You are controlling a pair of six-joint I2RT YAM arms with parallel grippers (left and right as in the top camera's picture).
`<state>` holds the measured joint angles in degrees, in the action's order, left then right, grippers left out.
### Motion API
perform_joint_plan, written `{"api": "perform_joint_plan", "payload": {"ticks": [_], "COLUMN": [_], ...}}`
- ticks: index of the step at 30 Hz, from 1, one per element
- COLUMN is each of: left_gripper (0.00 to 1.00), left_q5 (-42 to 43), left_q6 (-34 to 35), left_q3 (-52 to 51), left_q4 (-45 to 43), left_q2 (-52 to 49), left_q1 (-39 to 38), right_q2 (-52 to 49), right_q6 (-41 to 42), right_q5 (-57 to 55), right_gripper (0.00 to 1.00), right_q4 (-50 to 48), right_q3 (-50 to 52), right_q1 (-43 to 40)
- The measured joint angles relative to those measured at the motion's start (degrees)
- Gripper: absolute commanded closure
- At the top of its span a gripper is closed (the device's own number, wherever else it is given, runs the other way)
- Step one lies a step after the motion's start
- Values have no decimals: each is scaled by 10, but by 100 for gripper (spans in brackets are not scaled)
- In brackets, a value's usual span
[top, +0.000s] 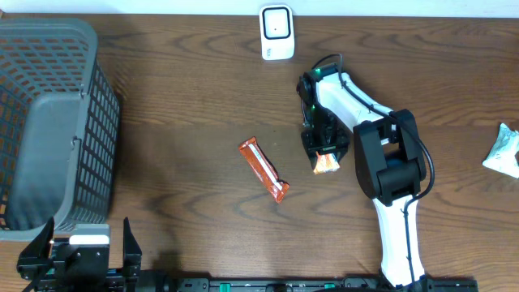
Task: Scan the item barcode
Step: 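Lift the Kleenex pack and hold it before the white scanner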
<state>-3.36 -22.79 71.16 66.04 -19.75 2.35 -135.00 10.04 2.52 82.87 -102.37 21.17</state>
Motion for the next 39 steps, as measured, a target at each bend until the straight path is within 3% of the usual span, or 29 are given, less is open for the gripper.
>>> {"api": "perform_joint_plan", "payload": {"ticks": [4,9,13,15,28,39], "left_gripper": [2,2,2,2,2,2], "left_q5": [0,0,0,0,0,0], "left_q6": [0,0,0,0,0,0], "left_q3": [0,0,0,0,0,0], "left_q4": [0,0,0,0,0,0], "left_q2": [0,0,0,0,0,0], "left_q1": [0,0,0,0,0,0], "right_q2": [-10,-15,-15,-15,-15,-6], "right_q6": [1,12,16,18,26,38], "right_q5": [-15,-17,4,10,123,174], "right_gripper": [50,50,58,63,63,62], "right_q4": [5,90,137,138,142,137], "right_q3": [-44,-118,-164,-178,-354,-371], "right_q1": [0,0,0,0,0,0]}}
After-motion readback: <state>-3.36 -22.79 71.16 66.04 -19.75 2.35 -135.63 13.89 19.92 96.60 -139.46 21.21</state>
